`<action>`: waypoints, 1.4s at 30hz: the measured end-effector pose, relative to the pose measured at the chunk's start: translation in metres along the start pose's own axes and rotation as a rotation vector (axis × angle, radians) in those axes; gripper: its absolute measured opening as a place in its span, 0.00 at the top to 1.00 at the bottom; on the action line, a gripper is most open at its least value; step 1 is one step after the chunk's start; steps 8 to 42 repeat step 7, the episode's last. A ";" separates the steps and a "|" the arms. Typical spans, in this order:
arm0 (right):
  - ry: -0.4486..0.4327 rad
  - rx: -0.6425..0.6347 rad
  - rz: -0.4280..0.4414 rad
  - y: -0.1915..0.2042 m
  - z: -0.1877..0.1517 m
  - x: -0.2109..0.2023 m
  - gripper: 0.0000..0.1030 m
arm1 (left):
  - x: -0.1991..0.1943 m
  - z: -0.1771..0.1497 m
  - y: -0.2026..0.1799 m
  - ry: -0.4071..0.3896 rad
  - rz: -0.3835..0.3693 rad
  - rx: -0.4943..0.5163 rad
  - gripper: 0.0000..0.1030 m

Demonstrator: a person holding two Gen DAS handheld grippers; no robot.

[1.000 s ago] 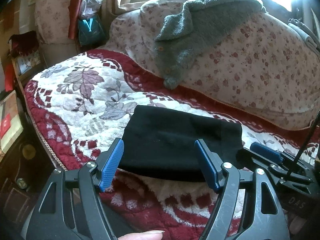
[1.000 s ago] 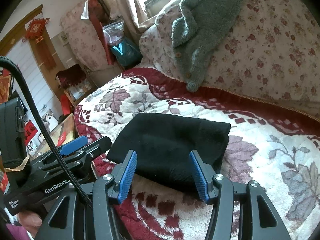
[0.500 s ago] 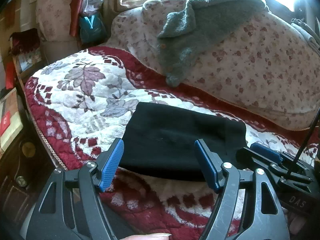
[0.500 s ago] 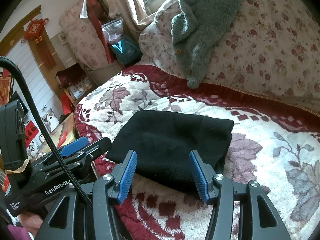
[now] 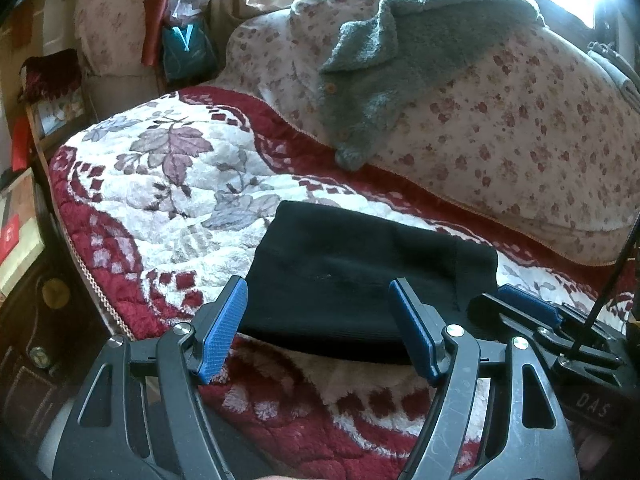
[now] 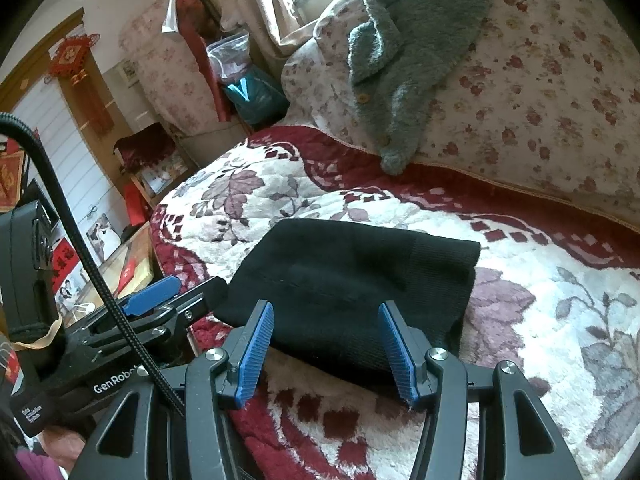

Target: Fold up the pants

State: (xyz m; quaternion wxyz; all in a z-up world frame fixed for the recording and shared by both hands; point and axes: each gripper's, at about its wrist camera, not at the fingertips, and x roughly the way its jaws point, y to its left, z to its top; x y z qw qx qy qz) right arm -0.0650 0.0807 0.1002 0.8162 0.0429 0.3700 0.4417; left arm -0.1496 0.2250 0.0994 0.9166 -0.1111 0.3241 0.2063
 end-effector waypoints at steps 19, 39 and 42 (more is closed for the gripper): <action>-0.046 0.046 0.011 -0.020 0.002 -0.028 0.49 | -0.017 0.001 -0.027 -0.016 -0.091 0.057 0.29; -0.046 0.046 0.011 -0.020 0.002 -0.028 0.49 | -0.017 0.001 -0.027 -0.016 -0.091 0.057 0.29; -0.046 0.046 0.011 -0.020 0.002 -0.028 0.49 | -0.017 0.001 -0.027 -0.016 -0.091 0.057 0.29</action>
